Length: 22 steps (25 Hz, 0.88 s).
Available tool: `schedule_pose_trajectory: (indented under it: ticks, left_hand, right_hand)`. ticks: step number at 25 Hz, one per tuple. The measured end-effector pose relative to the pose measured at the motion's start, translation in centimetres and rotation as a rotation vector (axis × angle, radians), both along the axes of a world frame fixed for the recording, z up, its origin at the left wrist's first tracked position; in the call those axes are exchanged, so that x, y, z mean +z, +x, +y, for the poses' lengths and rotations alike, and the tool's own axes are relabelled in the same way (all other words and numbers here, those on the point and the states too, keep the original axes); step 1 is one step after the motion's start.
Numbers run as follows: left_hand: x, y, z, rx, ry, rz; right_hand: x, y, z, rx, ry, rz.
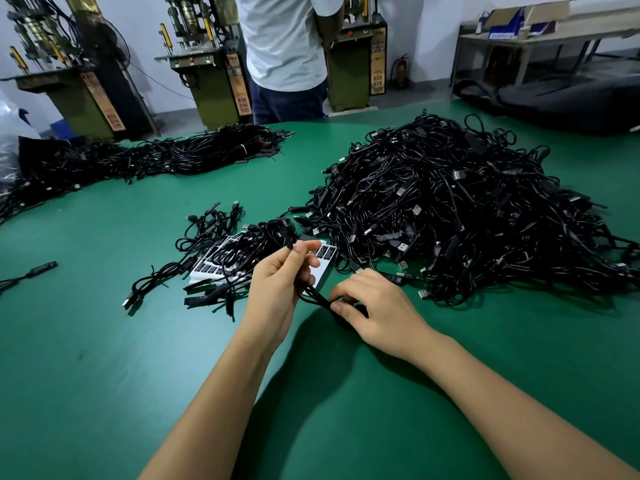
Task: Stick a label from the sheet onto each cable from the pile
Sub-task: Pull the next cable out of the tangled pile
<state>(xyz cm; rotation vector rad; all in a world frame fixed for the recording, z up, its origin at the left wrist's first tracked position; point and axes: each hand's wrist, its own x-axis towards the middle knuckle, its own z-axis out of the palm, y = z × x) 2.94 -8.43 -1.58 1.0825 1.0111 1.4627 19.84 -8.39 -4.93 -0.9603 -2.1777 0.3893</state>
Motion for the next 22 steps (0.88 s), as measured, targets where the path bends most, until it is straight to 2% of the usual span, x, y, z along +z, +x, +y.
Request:
schedule_pose_trajectory:
  ticks: [5, 8, 14, 18, 19, 21, 22]
  left_hand:
    - [0.5, 0.7, 0.4, -0.019, -0.168, -0.137]
    - [0.5, 0.3, 0.3, -0.066, -0.147, -0.146]
    - [1.1, -0.3, -0.2, 0.047, -0.052, 0.104]
    - [3.3, -4.7, -0.3, 0.231, 0.010, 0.592]
    - [3.6, -5.9, -0.2, 0.238, -0.021, 0.613]
    - [3.2, -6.9, -0.1, 0.153, -0.145, 0.515]
    - [2.5, -6.6, 0.1, 0.137, -0.192, 0.526]
  right_hand:
    - [0.1, 0.1, -0.1, -0.005, -0.045, 0.042]
    - [0.1, 0.1, 0.0, -0.016, -0.068, 0.052]
    - [0.3, 0.3, 0.2, -0.120, -0.181, 0.207]
    - [0.2, 0.6, 0.9, -0.311, -0.246, 0.349]
    - [0.2, 0.7, 1.0, -0.347, -0.266, 0.376]
    - [0.2, 0.8, 1.2, -0.409, -0.281, 0.434]
    - [0.2, 0.8, 1.2, -0.439, -0.275, 0.459]
